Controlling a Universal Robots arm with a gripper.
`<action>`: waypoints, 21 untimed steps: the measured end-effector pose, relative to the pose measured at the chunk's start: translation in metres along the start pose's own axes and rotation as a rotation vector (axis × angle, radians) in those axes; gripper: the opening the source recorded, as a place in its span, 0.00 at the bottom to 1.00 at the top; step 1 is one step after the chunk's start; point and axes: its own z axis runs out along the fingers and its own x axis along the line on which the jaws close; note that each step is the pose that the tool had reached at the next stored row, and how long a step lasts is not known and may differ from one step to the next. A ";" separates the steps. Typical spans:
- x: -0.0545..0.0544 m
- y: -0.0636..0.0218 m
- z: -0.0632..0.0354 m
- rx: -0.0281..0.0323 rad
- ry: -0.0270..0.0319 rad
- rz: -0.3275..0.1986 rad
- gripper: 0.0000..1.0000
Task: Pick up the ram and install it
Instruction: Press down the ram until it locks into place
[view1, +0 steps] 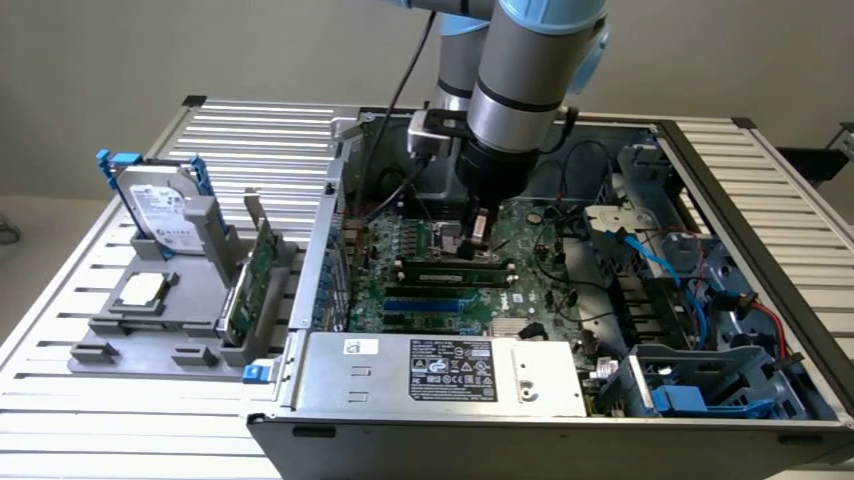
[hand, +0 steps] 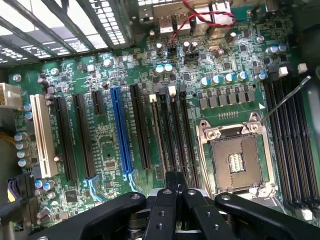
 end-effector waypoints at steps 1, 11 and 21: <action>0.000 0.0000 0.0000 0.0000 -0.0014 0.014 0.11; 0.000 0.0000 0.0000 0.0076 0.0011 0.133 0.11; 0.000 0.0000 0.0000 0.0315 0.0315 0.216 0.11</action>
